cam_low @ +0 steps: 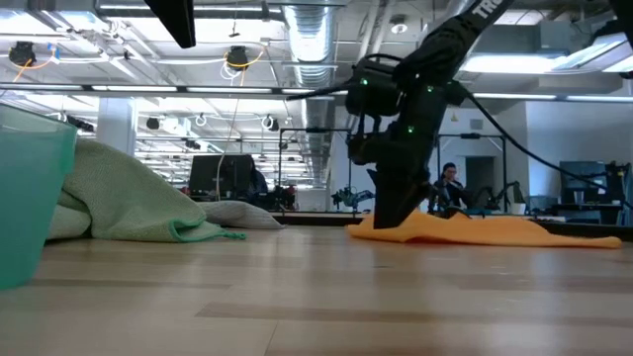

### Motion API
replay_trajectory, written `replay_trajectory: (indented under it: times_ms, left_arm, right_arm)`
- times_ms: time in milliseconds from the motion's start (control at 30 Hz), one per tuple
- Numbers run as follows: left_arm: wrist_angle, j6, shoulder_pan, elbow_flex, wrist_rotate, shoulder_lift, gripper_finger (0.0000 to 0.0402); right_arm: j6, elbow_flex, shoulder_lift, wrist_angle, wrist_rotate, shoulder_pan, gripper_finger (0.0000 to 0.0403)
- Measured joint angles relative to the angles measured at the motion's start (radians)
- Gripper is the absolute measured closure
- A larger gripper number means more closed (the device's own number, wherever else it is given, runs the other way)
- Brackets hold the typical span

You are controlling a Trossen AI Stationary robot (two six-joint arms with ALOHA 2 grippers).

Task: Fold microfiber towels
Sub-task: Fold the yellow microfiber cloth

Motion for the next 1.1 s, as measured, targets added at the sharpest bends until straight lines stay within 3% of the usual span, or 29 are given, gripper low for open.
replay_trajectory:
  times_ms: [500,767,1000,1100]
  left_arm:
    - [0.0,-0.001,0.0,0.0,0.001,0.0,0.0285]
    - [0.019,-0.017,0.0,0.0,-0.011,0.0,0.0285]
    - [0.186,0.047,-0.006,-0.028,-0.021,-0.001,0.0285]
    - [0.285,0.083,-0.006,-0.09,-0.014,-0.001,0.0285]
  right_arm:
    - [-0.02,-0.003,-0.002,0.075,-0.068,0.176,0.0163]
    - [0.0,-0.002,-0.18,-0.034,0.115,0.205,0.0163]
    - [0.037,-0.022,-0.299,-0.146,0.17,0.252,0.0163]
    - [0.087,-0.022,-0.329,-0.235,0.257,0.285,0.0163]
